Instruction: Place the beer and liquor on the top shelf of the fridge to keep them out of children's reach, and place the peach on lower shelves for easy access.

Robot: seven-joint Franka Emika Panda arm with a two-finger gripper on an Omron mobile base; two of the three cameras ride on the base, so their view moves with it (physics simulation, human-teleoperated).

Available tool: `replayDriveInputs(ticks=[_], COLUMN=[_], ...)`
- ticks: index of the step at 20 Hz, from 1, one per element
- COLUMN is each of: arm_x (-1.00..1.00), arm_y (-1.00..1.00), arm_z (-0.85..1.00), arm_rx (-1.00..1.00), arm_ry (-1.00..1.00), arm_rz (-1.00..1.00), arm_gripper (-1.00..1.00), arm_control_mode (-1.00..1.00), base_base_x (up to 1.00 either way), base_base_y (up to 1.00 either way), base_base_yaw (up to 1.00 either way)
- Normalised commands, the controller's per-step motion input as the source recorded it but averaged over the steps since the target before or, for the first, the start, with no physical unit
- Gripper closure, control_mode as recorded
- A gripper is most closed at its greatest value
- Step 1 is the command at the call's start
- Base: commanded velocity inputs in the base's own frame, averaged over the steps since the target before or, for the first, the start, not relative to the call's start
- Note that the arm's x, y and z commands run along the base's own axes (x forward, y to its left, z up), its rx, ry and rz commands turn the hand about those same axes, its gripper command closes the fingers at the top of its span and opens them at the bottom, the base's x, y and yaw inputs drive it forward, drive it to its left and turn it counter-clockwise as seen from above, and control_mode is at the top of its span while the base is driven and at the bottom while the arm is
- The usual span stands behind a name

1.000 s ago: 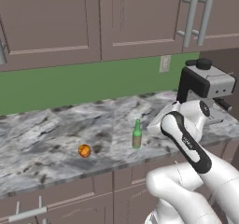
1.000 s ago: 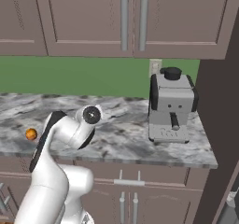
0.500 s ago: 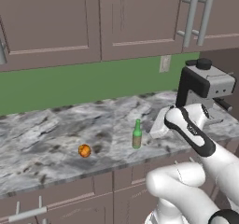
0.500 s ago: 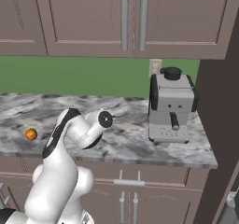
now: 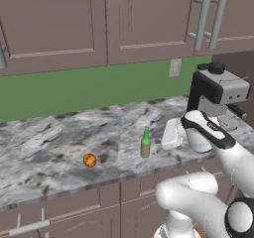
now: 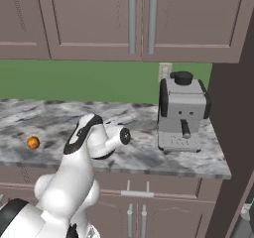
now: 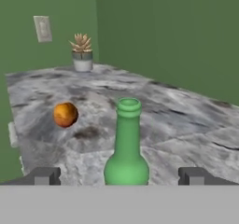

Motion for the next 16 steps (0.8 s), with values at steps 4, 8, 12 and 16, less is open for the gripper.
replayDriveInputs(ticks=[4, 8, 12, 16], arm_x=[0.08, 0.15, 0.16, 0.25], arm_y=[0.04, 0.12, 0.18, 0.11], arm_z=[-0.04, -0.02, -0.05, -0.16], arm_rx=[0.16, 0.13, 0.08, 0.01], arm_ry=[0.00, 0.00, 0.00, 0.01], arm_rz=[0.08, 0.08, 0.08, 0.05], arm_gripper=[-1.00, -1.00, -1.00, -1.00], arm_control_mode=[-1.00, -1.00, -1.00, -1.00], base_base_x=[0.00, 0.00, 0.00, 0.00], base_base_y=[0.00, 0.00, 0.00, 0.00], base_base_yaw=[0.00, 0.00, 0.00, 0.00])
